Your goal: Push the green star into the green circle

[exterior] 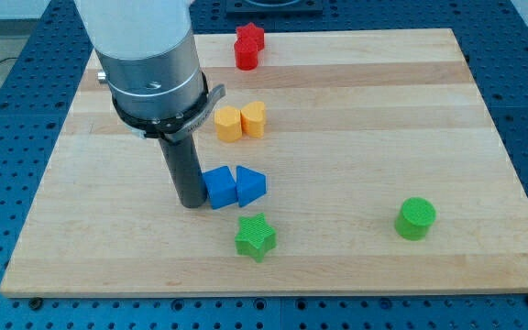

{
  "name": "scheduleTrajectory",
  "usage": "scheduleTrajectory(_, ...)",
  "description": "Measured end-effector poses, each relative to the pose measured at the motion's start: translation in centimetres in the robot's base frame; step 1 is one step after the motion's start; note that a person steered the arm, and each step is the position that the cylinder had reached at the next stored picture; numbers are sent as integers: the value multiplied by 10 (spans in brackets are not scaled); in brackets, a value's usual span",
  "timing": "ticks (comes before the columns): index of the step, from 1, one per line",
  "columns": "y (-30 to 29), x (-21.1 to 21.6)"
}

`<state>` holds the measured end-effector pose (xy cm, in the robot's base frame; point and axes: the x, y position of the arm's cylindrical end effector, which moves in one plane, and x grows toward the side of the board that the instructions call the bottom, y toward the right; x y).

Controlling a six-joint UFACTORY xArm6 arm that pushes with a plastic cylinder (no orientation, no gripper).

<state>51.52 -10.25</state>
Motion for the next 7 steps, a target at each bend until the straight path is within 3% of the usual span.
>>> scheduleTrajectory(1, -8, 3)
scheduleTrajectory(3, -8, 58)
scheduleTrajectory(6, 139, 43)
scheduleTrajectory(7, 119, 43)
